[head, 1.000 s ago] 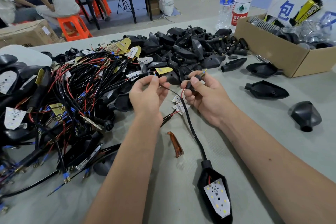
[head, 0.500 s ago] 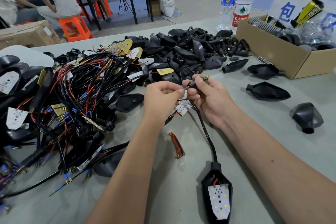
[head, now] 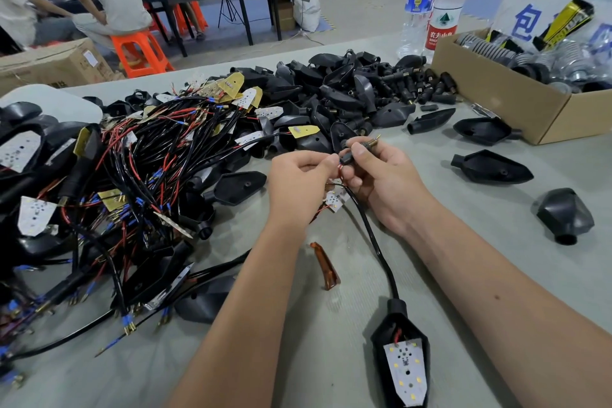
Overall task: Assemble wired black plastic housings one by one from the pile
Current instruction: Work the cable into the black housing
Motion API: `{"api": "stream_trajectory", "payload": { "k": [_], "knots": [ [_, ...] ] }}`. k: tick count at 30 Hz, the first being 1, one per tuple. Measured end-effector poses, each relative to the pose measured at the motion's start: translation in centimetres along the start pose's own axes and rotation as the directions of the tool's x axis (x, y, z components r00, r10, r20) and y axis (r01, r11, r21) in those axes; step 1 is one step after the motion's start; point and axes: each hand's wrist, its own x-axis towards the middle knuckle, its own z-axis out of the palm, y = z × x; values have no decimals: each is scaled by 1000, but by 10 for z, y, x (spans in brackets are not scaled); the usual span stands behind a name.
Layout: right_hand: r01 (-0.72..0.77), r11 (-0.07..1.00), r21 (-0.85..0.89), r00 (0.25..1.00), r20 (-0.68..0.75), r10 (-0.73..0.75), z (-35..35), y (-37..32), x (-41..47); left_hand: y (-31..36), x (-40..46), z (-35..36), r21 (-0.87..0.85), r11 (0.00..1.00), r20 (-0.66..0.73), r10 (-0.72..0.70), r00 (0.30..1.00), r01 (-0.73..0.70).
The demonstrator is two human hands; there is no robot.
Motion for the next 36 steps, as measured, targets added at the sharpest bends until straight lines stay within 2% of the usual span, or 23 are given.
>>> {"api": "stream_trajectory", "payload": {
  "k": [2,5,13,18,25,29,32,36],
  "knots": [
    [15,999,30,999,-39,-14,-1,-2,0,3,0,1,-83,993,72,-74,995,80],
    [41,996,73,996,-82,-35,-3,-3,1,4,0,2,-100,980,131,-160,978,174],
    [54,996,-68,999,-4,-55,-4,2,1,3,-6,7,-251,964,-97,-112,989,85],
    [72,997,11,994,-84,-71,-5,1,4,9,-6,8,-405,897,2,-194,981,178],
    [106,994,9,988,-116,-105,-6,1,6,6,-6,6,-270,942,4,-208,978,201],
    [84,996,-10,992,-96,-84,-4,1,5,3,-4,5,-103,991,-26,-89,996,85],
    [69,997,40,994,-87,-65,-6,-2,4,1,-2,4,70,998,28,1,1000,-3],
    [55,998,9,997,-61,-55,-5,-2,3,1,-3,8,158,979,94,111,989,-125]
  ]
}}
